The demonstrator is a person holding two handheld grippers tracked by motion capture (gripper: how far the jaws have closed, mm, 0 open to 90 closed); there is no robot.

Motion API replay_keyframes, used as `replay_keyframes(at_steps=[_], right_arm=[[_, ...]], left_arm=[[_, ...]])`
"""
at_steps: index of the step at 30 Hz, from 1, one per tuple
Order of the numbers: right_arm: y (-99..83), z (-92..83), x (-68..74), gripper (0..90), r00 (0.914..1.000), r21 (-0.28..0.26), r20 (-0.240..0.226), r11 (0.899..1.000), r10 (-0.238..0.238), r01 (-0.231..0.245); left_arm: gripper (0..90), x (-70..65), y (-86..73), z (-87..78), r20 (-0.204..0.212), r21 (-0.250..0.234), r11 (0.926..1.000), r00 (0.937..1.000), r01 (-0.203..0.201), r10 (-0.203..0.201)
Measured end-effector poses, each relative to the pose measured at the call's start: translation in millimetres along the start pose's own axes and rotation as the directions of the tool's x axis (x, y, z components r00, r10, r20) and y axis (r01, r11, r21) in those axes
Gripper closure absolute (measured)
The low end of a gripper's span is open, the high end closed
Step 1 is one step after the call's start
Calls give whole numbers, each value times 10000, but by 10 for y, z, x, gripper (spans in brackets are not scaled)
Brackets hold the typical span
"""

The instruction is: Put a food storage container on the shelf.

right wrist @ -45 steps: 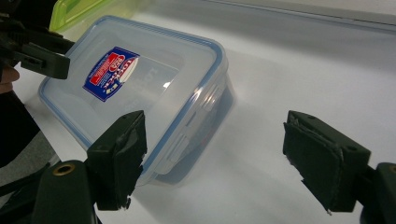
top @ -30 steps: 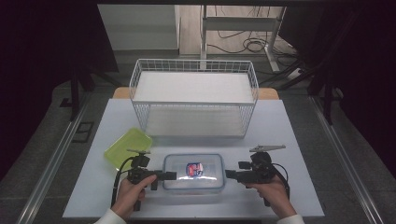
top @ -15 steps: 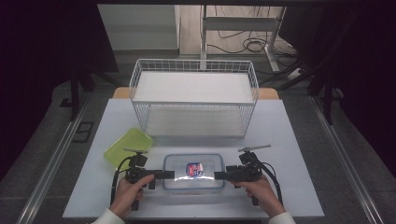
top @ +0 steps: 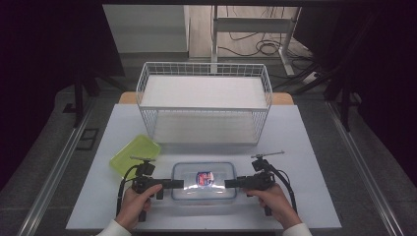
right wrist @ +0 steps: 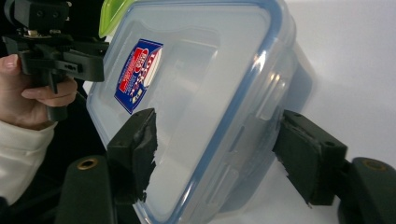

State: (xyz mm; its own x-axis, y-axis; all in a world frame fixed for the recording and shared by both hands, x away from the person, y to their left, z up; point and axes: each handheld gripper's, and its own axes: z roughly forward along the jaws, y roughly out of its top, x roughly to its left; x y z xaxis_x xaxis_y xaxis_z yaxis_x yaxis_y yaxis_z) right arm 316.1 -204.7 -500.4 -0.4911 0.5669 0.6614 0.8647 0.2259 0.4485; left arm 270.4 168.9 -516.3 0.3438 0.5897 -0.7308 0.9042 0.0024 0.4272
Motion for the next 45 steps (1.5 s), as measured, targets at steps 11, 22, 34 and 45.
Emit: replay_keyframes(at_steps=[11, 22, 34, 45], right_arm=[[-66, -98, 9, 441, 9995, -289, -311, 9995, 94, -103], [-135, -131, 86, 468, 9996, -587, -184, 9981, -202, 191], [-169, -145, 102, 479, 9993, -738, -184, 9967, -340, 325], [-178, -159, 112, 487, 9992, -717, -236, 9969, -328, 311]], left_arm=[[432, -35, -42, -83, 99, -246, 9992, 9994, -318, 321], [464, -66, -94, -137, 140, -428, 9975, 9983, -556, 562], [473, -82, -115, -155, 146, -517, 9968, 9979, -617, 625], [485, -86, -123, -173, 231, -521, 9966, 9976, -646, 659]])
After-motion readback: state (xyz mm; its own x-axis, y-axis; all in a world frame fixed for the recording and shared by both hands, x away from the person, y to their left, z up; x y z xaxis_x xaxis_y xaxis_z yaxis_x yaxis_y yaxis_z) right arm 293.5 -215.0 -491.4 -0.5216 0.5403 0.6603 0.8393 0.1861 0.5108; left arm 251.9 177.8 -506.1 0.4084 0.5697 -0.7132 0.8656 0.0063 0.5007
